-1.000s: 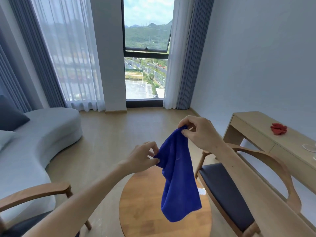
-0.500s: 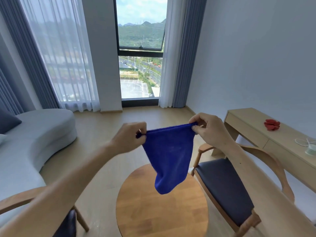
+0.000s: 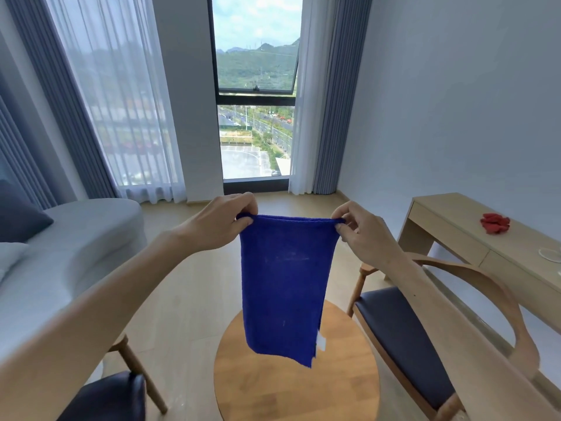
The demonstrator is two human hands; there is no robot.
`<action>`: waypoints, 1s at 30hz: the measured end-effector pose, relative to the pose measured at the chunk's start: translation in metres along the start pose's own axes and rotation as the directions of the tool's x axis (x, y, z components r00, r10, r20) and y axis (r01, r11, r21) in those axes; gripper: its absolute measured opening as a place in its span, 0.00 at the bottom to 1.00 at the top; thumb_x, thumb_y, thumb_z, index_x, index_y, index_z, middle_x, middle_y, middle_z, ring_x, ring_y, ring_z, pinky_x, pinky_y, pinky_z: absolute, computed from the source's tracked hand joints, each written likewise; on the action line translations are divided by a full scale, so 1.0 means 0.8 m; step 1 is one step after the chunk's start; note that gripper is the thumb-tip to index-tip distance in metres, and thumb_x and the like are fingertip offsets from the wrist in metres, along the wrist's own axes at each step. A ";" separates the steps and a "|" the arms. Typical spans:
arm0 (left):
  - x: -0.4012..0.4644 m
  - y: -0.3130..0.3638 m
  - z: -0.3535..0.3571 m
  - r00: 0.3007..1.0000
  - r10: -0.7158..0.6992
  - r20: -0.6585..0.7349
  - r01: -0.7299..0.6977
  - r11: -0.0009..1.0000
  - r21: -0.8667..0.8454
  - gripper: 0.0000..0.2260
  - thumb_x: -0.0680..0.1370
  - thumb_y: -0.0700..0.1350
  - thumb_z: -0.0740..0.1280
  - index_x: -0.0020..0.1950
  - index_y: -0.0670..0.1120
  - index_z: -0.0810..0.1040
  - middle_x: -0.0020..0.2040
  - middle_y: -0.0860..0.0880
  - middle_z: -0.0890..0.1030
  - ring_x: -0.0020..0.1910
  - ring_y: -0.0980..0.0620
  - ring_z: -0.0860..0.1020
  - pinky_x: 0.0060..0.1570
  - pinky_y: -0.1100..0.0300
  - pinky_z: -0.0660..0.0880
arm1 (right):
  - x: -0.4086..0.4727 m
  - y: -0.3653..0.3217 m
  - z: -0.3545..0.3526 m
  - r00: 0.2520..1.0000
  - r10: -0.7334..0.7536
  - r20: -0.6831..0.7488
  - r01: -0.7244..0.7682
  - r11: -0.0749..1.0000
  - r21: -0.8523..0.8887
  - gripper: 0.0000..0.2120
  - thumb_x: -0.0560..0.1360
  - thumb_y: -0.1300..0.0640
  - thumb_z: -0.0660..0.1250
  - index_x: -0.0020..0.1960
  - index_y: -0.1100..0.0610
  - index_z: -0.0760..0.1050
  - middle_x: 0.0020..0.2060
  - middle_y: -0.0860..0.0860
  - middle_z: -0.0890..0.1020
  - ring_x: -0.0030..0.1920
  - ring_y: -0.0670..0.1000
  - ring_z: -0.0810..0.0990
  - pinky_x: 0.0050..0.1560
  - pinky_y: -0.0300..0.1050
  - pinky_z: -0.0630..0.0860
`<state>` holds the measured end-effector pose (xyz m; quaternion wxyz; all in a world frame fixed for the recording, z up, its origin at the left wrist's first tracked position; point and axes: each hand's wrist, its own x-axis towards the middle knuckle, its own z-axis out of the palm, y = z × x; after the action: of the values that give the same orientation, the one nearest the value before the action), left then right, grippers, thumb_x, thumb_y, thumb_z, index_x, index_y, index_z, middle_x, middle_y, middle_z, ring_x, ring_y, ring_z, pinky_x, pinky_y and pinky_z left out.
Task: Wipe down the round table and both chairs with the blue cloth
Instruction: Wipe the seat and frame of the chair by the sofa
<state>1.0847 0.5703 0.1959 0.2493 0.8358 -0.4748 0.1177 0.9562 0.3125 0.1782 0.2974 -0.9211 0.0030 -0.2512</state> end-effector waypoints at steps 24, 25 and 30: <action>-0.004 0.031 -0.006 0.979 -0.175 -0.102 0.135 0.938 -0.320 0.14 0.81 0.36 0.60 0.43 0.56 0.72 0.44 0.54 0.80 0.44 0.54 0.79 0.42 0.67 0.74 | -0.001 -0.013 -0.016 0.993 0.037 -0.108 -0.025 0.994 0.106 0.06 0.74 0.59 0.71 0.45 0.54 0.73 0.38 0.45 0.79 0.38 0.46 0.78 0.35 0.28 0.74; -0.005 0.035 -0.007 0.980 -0.166 -0.109 0.125 0.943 -0.310 0.15 0.80 0.36 0.61 0.43 0.57 0.73 0.44 0.55 0.79 0.44 0.56 0.79 0.42 0.69 0.73 | 0.000 -0.010 -0.017 0.995 0.043 -0.095 -0.036 0.996 0.077 0.07 0.74 0.59 0.71 0.43 0.54 0.72 0.38 0.46 0.78 0.38 0.47 0.77 0.34 0.28 0.73; 0.003 0.067 0.000 1.000 -0.011 -0.026 0.003 0.959 -0.285 0.16 0.78 0.38 0.65 0.46 0.59 0.68 0.42 0.57 0.80 0.42 0.59 0.78 0.41 0.69 0.77 | 0.005 -0.021 -0.023 0.961 0.059 0.271 -0.022 0.990 -0.140 0.26 0.71 0.52 0.74 0.64 0.49 0.66 0.50 0.44 0.78 0.51 0.46 0.77 0.44 0.35 0.73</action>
<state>1.0404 0.5460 0.2136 0.3739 0.7912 -0.4804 0.0589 0.9489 0.3153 0.2024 0.2366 -0.9649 -0.0022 -0.1144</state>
